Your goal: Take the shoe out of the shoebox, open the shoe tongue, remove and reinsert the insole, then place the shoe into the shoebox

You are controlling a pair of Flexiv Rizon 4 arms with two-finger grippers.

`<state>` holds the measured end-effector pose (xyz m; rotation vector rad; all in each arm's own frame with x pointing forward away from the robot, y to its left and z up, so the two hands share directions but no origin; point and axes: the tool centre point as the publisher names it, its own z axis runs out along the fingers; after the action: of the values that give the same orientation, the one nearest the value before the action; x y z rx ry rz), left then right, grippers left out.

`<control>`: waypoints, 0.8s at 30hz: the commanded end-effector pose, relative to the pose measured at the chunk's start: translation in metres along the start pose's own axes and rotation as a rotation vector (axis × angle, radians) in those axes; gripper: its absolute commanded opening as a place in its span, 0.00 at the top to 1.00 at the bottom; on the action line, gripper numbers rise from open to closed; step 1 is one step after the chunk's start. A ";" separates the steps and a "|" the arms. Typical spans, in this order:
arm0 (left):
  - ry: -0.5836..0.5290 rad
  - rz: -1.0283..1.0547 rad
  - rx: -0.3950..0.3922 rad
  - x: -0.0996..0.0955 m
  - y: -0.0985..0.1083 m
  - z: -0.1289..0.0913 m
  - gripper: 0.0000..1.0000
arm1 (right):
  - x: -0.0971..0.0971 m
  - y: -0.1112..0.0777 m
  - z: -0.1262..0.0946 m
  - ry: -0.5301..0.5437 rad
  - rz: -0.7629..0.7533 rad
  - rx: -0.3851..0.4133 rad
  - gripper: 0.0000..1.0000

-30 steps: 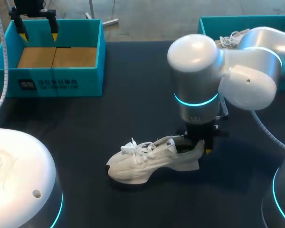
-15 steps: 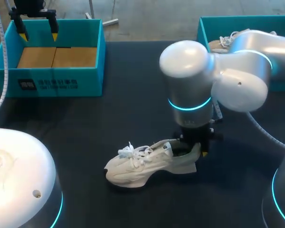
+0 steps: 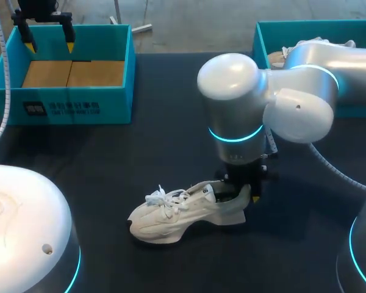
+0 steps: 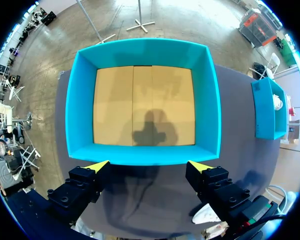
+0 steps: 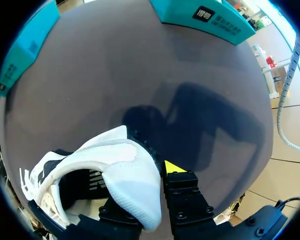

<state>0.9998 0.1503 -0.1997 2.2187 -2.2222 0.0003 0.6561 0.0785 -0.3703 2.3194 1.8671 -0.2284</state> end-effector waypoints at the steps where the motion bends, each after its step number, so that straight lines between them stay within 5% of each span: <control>1: 0.000 0.000 0.000 0.000 0.000 0.000 0.00 | 0.015 -0.005 0.010 -0.023 0.052 -0.005 1.00; 10: 0.000 0.000 0.000 0.000 0.000 0.000 0.00 | 0.018 -0.005 0.017 -0.014 0.050 0.006 1.00; 13: 0.000 0.000 0.000 0.000 0.000 0.000 0.00 | 0.016 -0.006 0.018 -0.011 0.052 0.009 0.76; 17: 0.000 0.000 0.000 0.000 0.000 0.000 0.00 | 0.014 -0.008 0.017 -0.005 0.058 0.010 0.58; 24: 0.000 0.000 0.000 0.000 0.000 0.000 0.00 | 0.011 -0.009 0.013 -0.002 0.061 0.015 0.51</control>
<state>0.9998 0.1503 -0.1997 2.2187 -2.2222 0.0003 0.6548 0.0845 -0.3851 2.3336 1.8849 -0.2519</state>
